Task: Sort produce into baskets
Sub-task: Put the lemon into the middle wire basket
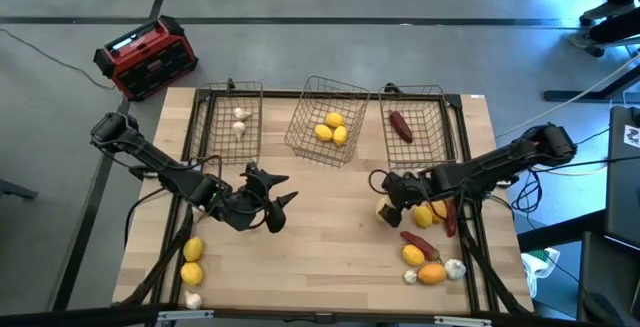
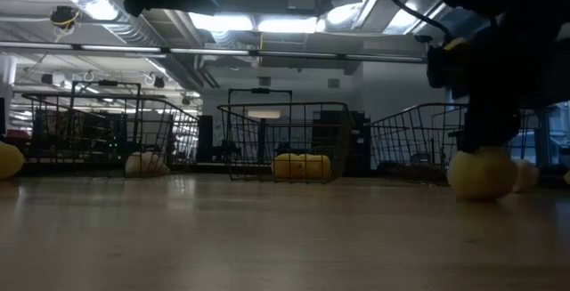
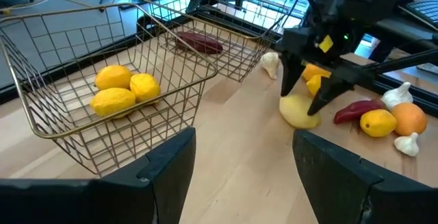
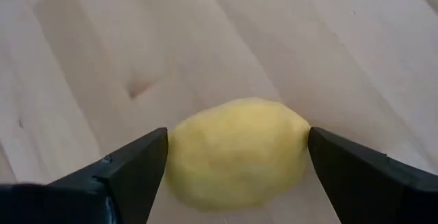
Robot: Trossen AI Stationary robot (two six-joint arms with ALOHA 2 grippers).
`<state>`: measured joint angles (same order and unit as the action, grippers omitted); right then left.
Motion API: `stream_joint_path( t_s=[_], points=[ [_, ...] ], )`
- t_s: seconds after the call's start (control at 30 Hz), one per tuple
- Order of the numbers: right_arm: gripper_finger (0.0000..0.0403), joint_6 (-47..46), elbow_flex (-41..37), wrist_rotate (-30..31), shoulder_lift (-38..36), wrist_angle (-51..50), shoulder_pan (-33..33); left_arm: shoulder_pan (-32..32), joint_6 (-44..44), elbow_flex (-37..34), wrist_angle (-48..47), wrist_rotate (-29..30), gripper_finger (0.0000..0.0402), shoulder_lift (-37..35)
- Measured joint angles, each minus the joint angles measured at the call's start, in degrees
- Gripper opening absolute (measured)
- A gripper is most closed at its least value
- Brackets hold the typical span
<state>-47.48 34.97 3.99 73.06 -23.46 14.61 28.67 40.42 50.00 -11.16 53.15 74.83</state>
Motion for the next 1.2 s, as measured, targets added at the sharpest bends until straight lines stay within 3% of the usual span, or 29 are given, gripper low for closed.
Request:
stream_joint_path(
  t_s=[0.23, 0.5, 0.67, 0.9, 1.2],
  points=[
    [0.0349, 15.5, 8.3, 2.4, -0.7, -8.9, 0.0, 0.0, 0.0, 0.0, 0.0, -0.1, 0.0241, 0.0],
    [0.0349, 37.5, 12.3, -1.4, -0.5, -13.2, 0.0, 0.0, 0.1, 0.0, -0.2, -0.1, 0.0241, 0.0],
    [0.0349, 43.4, 12.3, -0.5, 1.4, -12.9, 0.0, 0.1, 0.3, 0.0, -0.2, -0.1, 0.0241, 0.0],
    [0.0349, 50.6, 12.3, -6.2, 2.2, -15.6, 0.1, 0.1, 0.0, 0.0, -0.3, -0.1, 0.0241, 0.0],
    [0.0349, 56.3, 12.3, -7.6, 2.2, -16.8, 0.1, 0.1, -0.1, 0.0, -0.4, -0.1, 0.0241, 0.0]
  ],
)
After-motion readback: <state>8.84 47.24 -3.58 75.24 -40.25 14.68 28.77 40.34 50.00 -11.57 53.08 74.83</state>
